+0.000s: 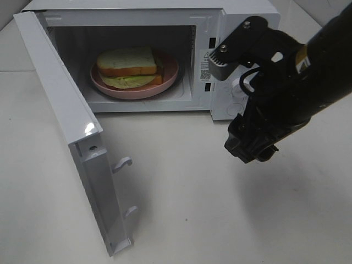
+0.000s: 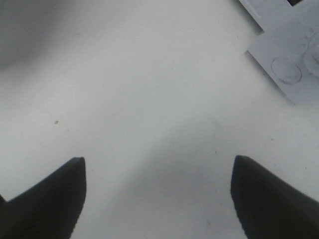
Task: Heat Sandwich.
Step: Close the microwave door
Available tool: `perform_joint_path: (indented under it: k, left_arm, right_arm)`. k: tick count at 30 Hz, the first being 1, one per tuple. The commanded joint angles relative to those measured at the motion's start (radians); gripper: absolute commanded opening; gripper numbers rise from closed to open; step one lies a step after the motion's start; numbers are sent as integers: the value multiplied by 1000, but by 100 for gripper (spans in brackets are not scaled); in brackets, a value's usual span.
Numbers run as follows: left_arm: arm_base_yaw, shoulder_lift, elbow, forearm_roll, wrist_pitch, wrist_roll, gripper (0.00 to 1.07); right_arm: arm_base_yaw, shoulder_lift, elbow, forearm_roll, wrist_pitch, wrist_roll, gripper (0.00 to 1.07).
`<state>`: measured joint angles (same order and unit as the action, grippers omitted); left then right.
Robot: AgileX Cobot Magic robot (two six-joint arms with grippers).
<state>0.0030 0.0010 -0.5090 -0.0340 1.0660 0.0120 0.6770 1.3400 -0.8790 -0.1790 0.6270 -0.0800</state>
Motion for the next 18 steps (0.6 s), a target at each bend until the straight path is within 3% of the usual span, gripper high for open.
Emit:
perform_joint_path:
  k: [1, 10, 18]
  left_arm:
    - [-5, 0, -8, 0, 7, 1, 100]
    - [-5, 0, -8, 0, 7, 1, 100]
    - [-5, 0, -8, 0, 7, 1, 100]
  right_arm:
    - [0, -80, 51, 6, 0, 87, 76]
    - [0, -292, 149, 7, 78, 101, 76]
    - [0, -479, 167, 7, 214, 125, 76]
